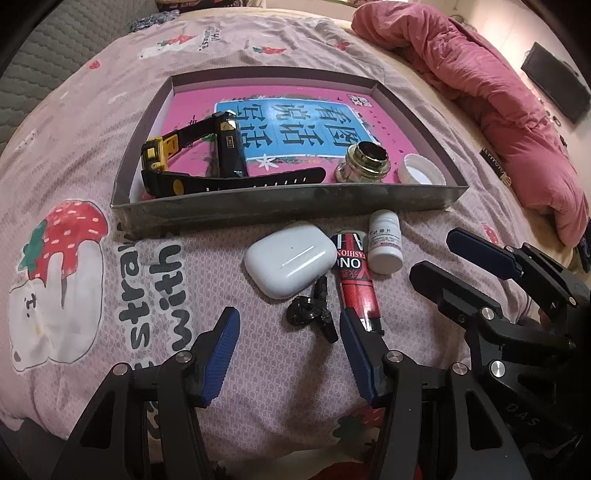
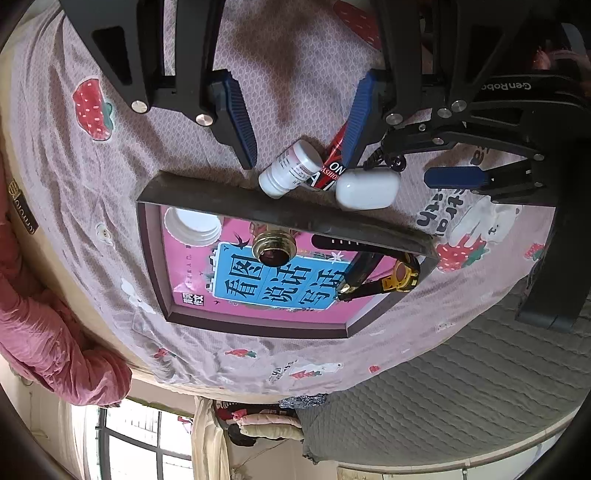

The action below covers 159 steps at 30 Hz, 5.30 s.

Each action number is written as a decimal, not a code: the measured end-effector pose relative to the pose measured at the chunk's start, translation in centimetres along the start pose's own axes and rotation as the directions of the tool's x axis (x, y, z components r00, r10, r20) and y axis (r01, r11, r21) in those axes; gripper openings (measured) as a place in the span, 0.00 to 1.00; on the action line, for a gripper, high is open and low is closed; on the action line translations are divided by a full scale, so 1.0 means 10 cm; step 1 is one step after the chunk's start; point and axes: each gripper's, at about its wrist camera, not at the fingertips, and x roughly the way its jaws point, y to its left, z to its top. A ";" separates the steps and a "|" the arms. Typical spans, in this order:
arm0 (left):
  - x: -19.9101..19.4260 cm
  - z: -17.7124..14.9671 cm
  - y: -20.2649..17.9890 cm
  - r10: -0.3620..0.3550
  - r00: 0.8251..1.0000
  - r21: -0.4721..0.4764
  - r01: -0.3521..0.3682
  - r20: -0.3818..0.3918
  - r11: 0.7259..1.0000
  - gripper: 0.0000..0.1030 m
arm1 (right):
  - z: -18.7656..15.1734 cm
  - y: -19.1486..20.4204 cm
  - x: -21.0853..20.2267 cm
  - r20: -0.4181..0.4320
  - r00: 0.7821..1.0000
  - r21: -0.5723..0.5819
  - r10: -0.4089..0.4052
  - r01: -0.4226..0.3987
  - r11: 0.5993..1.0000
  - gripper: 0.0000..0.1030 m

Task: Organize rigid objects
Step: 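Grasp the black earbud with the left gripper while the right gripper grasps the white pill bottle, then lift the earbud with the left gripper while the right gripper carries the pill bottle toward the tray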

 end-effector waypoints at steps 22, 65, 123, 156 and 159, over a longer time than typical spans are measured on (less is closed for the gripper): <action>0.13 -0.03 0.00 -0.039 0.999 -0.042 0.039 -0.020 0.998 0.53 | -0.04 -0.07 0.15 -0.020 1.000 -0.008 -0.015 0.015 1.000 0.46; 0.26 -0.01 0.07 -0.078 0.997 -0.079 0.076 -0.029 0.994 0.42 | 0.06 -0.25 0.59 -0.030 0.996 -0.038 0.087 -0.089 0.995 0.45; -0.06 0.00 0.33 -0.072 0.995 -0.107 0.079 0.063 0.991 0.22 | -0.06 -0.33 0.27 0.026 0.994 0.074 0.109 -0.110 0.991 0.45; -0.23 0.04 0.25 -0.049 0.988 -0.059 0.059 0.149 0.997 0.22 | 0.01 -0.31 0.07 0.102 0.992 0.059 0.077 -0.083 0.995 0.45; -0.24 0.06 0.25 -0.048 0.986 -0.060 0.058 0.160 0.997 0.22 | 0.02 -0.32 0.05 0.114 0.991 0.060 0.067 -0.074 0.995 0.45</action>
